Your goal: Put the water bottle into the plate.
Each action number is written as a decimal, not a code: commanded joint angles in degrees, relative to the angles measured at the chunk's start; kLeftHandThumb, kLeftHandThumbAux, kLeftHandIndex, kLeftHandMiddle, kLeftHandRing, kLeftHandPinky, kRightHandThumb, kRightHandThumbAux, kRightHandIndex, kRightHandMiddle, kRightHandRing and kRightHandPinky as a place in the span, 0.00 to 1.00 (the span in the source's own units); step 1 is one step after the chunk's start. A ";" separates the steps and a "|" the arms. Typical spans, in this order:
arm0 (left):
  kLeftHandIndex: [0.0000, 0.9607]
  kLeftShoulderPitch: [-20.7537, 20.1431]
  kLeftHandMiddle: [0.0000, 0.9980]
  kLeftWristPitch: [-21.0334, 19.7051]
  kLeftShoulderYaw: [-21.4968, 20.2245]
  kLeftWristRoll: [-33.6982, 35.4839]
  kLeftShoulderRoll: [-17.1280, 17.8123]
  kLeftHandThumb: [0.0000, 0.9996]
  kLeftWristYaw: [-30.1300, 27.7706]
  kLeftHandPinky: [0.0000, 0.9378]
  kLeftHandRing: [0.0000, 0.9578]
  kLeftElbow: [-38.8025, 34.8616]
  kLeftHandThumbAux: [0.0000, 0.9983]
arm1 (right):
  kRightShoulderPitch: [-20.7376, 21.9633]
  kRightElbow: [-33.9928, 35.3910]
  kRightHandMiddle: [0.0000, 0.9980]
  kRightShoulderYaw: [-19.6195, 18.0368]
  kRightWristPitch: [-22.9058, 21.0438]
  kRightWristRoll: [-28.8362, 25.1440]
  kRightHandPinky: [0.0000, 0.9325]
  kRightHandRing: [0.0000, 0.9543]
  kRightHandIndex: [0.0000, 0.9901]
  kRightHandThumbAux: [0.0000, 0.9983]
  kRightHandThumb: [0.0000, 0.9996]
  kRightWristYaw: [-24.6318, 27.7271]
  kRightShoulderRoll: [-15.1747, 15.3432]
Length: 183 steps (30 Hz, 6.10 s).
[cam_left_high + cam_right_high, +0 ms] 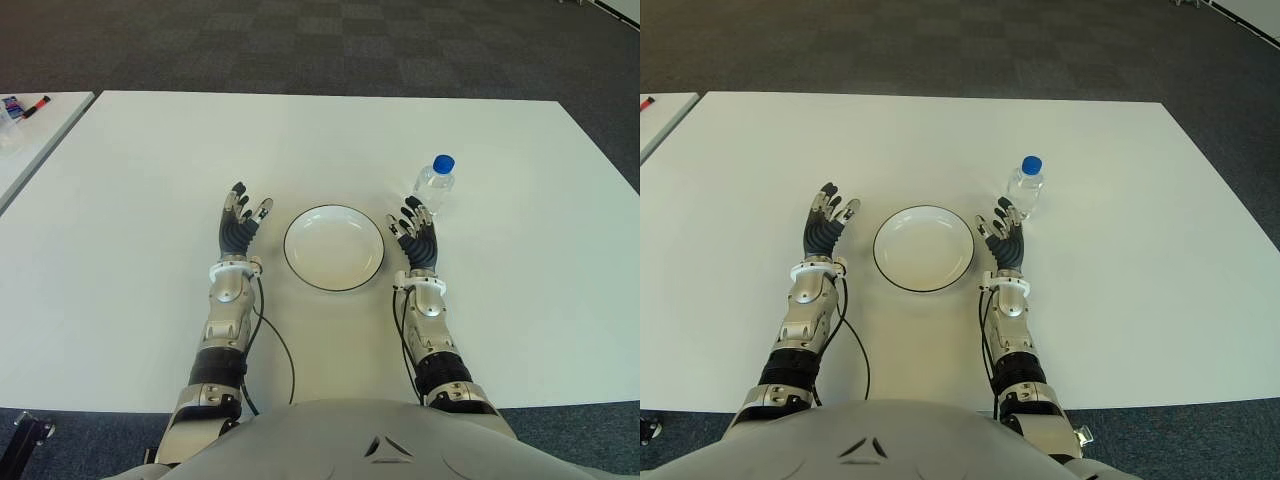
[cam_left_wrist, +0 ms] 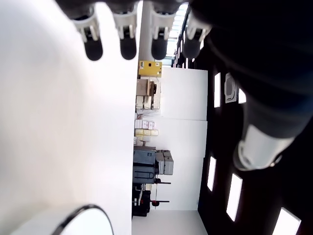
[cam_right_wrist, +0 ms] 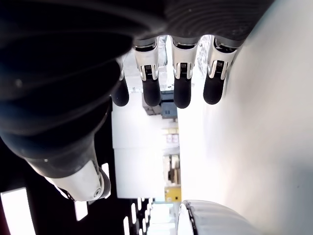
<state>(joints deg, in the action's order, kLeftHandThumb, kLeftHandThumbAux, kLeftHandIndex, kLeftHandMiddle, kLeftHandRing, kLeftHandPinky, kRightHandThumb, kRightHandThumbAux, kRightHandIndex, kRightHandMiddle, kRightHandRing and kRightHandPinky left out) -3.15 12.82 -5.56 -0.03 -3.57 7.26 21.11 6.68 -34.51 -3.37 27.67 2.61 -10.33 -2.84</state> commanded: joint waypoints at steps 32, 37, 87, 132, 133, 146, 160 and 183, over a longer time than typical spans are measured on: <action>0.08 0.22 0.06 -0.30 0.44 -0.55 -0.38 0.19 0.62 0.09 0.05 0.46 0.64 | -11.67 27.19 0.15 5.64 -5.78 3.94 0.16 0.14 0.13 0.80 0.38 1.19 -0.97; 0.08 0.00 0.06 -0.48 0.41 -0.24 -0.34 0.19 0.24 0.09 0.05 0.68 0.63 | -11.90 28.77 0.15 5.68 -6.53 4.29 0.18 0.14 0.13 0.83 0.40 1.15 -0.72; 0.08 -0.13 0.06 0.42 0.64 -0.36 0.66 0.18 -0.09 0.06 0.03 2.26 0.65 | -11.93 28.92 0.10 0.31 2.97 13.66 0.14 0.10 0.08 0.76 0.47 -12.17 0.23; 0.06 0.71 0.03 -2.10 1.75 -2.08 1.74 0.16 0.78 0.06 0.02 -0.72 0.64 | -0.60 6.63 0.07 -3.47 -3.91 23.56 0.12 0.07 0.04 0.70 0.41 -32.64 8.04; 0.06 0.70 0.03 -2.07 1.68 -1.93 1.65 0.16 0.75 0.06 0.02 -0.70 0.64 | -0.91 7.39 0.07 -3.27 -5.21 22.93 0.12 0.07 0.04 0.70 0.41 -31.31 8.03; 0.06 0.88 0.03 -1.98 1.64 -0.82 1.48 0.17 -0.10 0.04 0.02 -1.03 0.65 | -0.42 9.14 0.04 -2.32 -15.27 19.86 0.11 0.06 0.00 0.58 0.46 -24.57 8.23; 0.05 1.01 0.03 -1.95 2.13 -2.16 1.70 0.15 0.71 0.03 0.01 -1.09 0.64 | 2.88 3.64 0.03 0.10 -18.79 22.74 0.09 0.05 0.02 0.51 0.33 -28.18 9.40; 0.06 0.64 0.04 -1.50 0.86 -0.01 0.55 0.19 0.24 0.07 0.03 -0.50 0.68 | 4.53 -2.12 0.04 4.05 -17.20 22.28 0.09 0.05 0.02 0.53 0.33 -28.55 11.08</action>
<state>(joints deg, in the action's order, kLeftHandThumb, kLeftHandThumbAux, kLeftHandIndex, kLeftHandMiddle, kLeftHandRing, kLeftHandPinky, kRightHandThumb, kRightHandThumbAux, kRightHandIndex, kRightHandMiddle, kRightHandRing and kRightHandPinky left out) -2.85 11.38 -4.09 -1.14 -2.50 7.81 20.16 10.55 -35.61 0.05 10.12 24.78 -38.91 8.06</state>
